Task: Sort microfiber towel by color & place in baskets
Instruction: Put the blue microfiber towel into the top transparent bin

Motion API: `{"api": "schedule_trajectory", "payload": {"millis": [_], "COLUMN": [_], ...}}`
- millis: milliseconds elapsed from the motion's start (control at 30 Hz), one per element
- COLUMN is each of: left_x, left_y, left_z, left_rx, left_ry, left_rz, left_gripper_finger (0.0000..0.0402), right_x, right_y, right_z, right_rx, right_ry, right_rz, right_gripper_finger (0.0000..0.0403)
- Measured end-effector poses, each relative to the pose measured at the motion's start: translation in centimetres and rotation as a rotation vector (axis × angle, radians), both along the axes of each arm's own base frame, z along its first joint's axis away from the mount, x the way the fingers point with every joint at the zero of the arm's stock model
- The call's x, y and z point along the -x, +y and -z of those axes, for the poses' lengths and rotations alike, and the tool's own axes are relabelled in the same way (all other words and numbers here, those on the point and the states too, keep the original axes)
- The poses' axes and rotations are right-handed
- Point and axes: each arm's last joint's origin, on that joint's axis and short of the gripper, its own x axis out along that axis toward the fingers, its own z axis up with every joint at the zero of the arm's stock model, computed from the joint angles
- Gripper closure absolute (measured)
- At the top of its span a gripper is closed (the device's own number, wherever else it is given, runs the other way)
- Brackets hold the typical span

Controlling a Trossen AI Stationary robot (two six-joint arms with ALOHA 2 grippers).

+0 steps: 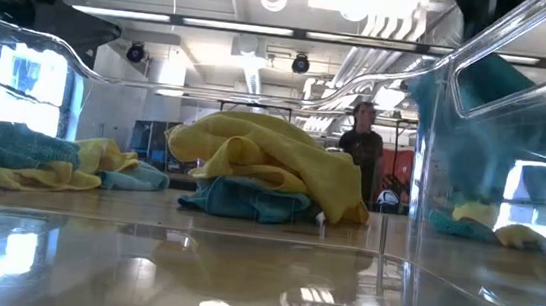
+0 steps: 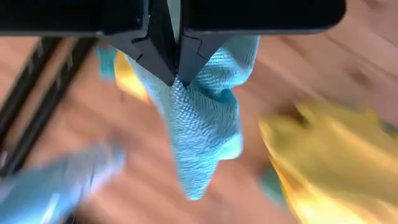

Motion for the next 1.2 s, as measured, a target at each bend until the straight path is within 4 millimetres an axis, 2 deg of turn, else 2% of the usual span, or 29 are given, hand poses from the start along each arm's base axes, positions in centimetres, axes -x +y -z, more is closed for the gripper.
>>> {"api": "schedule_trajectory", "payload": {"millis": [133,300,400,500,600,867,1000,1200], "left_x": [0.0,0.0,0.0,0.0,0.0,0.0,0.0,0.0], "left_y": [0.0,0.0,0.0,0.0,0.0,0.0,0.0,0.0], "left_z": [0.0,0.0,0.0,0.0,0.0,0.0,0.0,0.0], "left_rx": [0.0,0.0,0.0,0.0,0.0,0.0,0.0,0.0], "left_ry": [0.0,0.0,0.0,0.0,0.0,0.0,0.0,0.001], "left_rz": [0.0,0.0,0.0,0.0,0.0,0.0,0.0,0.0], "left_gripper_finger": [0.0401,0.0402,0.0402,0.0401,0.0401,0.0402,0.0402,0.0401], "right_x": [-0.5,-2.9,-5.1,-7.8,-10.8,-17.5,-19.4,-20.9], "right_y": [-0.7,-2.3,-3.6,-5.3,-7.1,-11.9,-13.8,-15.3], "right_z": [-4.3,-8.4,-9.8,-10.2,-9.3,-3.7,-1.6,2.0], "right_rx": [0.15,0.296,0.378,0.448,0.47,0.481,0.459,0.281], "right_ry": [-0.187,-0.383,-0.433,-0.425,-0.379,-0.234,-0.238,-0.251], "right_rz": [-0.013,-0.102,-0.146,-0.178,-0.219,-0.239,-0.236,-0.16], "right_gripper_finger": [0.0401,0.0402,0.0402,0.0402,0.0402,0.0403,0.0403,0.0403]}}
